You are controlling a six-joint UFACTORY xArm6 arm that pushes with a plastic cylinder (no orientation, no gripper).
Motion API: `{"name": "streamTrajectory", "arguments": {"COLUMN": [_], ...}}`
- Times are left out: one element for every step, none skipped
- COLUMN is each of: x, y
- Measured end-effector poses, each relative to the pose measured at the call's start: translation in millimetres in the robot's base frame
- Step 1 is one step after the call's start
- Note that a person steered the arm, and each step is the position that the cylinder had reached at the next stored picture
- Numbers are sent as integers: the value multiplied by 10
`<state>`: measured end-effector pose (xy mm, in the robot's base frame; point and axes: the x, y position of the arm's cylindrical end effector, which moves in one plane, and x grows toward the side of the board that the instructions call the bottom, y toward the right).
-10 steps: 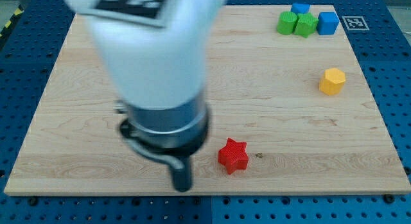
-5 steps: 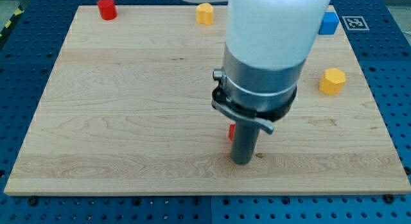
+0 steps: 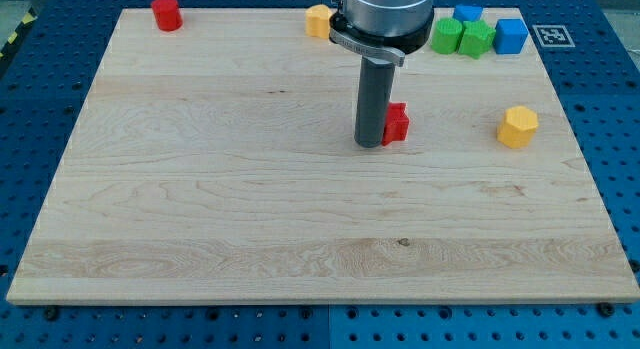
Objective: Move the red star into the yellow hexagon
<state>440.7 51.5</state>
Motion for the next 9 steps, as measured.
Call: {"name": "streamTrajectory", "arguments": {"x": [-28,-119,-142,-264,-291,-291,-261,-254,-254], "y": [-28,-28,-28,-28,-28,104,492,866,1221]}}
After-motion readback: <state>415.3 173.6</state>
